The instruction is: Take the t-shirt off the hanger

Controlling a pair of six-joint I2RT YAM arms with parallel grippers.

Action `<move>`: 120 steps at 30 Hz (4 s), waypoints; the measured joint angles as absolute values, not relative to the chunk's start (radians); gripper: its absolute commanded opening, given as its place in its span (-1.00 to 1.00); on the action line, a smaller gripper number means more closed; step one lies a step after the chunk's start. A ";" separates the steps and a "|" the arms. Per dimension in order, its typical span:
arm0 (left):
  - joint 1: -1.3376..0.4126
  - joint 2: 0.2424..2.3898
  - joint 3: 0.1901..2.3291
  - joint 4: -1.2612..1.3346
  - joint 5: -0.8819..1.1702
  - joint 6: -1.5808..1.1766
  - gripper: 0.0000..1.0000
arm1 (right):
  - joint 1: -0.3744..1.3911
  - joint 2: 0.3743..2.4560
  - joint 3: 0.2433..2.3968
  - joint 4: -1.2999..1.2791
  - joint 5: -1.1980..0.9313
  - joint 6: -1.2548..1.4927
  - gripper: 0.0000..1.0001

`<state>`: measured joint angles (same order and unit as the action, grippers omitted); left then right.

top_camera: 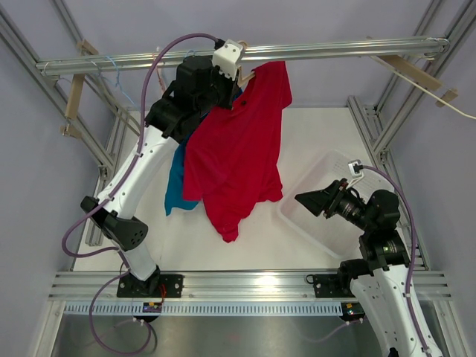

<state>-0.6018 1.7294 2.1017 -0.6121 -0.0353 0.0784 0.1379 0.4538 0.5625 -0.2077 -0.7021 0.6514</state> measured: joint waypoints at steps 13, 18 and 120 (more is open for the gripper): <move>-0.638 1.728 2.188 -0.641 -0.058 0.048 -1.00 | 0.195 0.490 0.564 -0.208 -0.698 0.651 0.18; -0.638 1.702 2.178 -0.615 -0.061 0.036 -1.00 | 0.220 0.494 0.575 -0.209 -0.695 0.650 0.18; -0.772 0.420 1.290 -0.597 0.338 -0.598 -1.00 | 1.019 0.888 0.910 -0.021 0.107 0.166 0.11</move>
